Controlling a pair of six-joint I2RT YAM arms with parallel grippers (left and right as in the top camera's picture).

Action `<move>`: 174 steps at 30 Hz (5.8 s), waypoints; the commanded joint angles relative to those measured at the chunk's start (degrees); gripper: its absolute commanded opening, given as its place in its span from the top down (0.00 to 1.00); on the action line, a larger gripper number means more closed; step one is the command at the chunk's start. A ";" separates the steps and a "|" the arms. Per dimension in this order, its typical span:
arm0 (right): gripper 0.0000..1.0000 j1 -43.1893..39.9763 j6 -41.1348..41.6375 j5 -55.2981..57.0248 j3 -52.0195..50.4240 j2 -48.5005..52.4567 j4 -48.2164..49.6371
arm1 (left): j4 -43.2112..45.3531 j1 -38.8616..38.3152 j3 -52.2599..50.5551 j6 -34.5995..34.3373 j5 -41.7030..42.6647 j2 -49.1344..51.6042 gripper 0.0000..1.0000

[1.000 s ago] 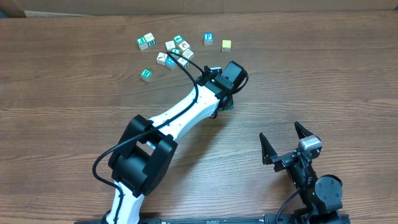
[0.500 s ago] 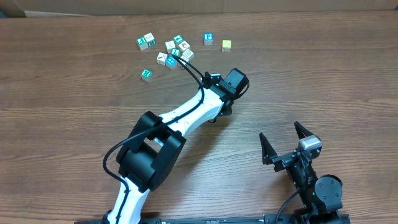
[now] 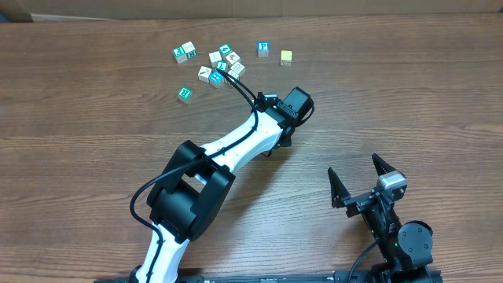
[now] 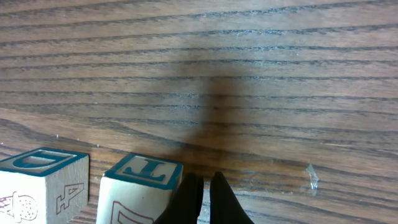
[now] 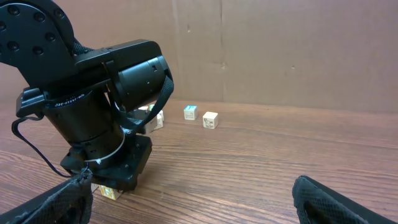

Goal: Form a horizontal line

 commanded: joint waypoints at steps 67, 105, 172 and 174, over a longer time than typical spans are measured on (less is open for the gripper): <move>0.00 -0.22 0.33 0.44 -0.59 -0.46 0.28 | -1.51 0.37 -2.97 3.19 -3.17 0.55 0.96; 0.00 -0.20 0.33 0.44 -0.59 -0.46 0.28 | -2.75 0.42 -2.97 3.82 -6.12 0.55 0.94; 0.00 -0.20 0.33 0.44 -0.59 -0.46 0.28 | -24.87 37.38 33.29 51.74 17.03 15.69 0.31; 0.00 -0.20 0.33 0.44 -0.59 -0.46 0.28 | -24.70 37.13 33.29 52.50 17.03 16.98 0.30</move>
